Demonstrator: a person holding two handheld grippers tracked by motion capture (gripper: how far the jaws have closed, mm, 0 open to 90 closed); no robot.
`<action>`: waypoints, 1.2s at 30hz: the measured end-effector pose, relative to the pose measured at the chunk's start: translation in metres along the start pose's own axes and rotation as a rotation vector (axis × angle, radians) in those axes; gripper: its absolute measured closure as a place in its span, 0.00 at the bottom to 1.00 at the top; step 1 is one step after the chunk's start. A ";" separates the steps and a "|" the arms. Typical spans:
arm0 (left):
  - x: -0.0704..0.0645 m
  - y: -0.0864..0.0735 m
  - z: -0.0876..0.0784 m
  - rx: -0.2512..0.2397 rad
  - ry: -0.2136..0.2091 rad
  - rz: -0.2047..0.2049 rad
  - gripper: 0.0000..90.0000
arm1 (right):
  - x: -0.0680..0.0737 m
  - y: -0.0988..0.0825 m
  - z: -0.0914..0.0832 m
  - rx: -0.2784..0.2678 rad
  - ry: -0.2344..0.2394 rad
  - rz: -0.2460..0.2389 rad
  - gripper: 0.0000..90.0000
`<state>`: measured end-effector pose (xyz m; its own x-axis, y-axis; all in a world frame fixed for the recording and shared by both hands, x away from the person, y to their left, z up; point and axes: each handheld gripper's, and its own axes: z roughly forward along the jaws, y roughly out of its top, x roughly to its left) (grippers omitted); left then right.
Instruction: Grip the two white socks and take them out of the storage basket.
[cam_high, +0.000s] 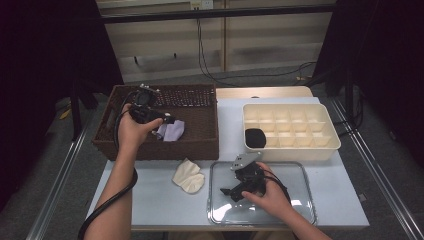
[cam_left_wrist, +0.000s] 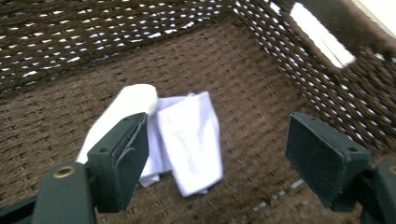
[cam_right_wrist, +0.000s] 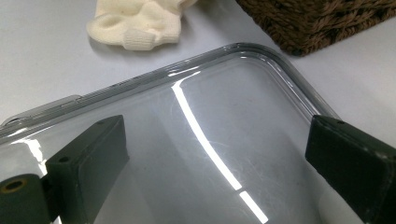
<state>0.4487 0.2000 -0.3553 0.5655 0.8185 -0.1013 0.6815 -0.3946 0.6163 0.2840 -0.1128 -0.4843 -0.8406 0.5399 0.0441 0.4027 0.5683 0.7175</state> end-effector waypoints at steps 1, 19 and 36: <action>0.002 0.001 0.002 0.004 0.007 0.002 0.26 | 0.000 0.000 0.000 0.000 0.000 0.000 0.06; 0.036 0.008 0.036 0.037 0.043 -0.022 0.34 | -0.001 0.000 0.000 -0.005 0.001 -0.005 0.06; 0.055 0.003 0.072 0.116 0.075 -0.034 0.41 | -0.001 0.000 0.000 -0.007 -0.002 -0.005 0.06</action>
<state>0.5157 0.2142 -0.4148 0.5080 0.8593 -0.0595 0.7511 -0.4082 0.5189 0.2847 -0.1130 -0.4846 -0.8417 0.5385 0.0395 0.3964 0.5666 0.7224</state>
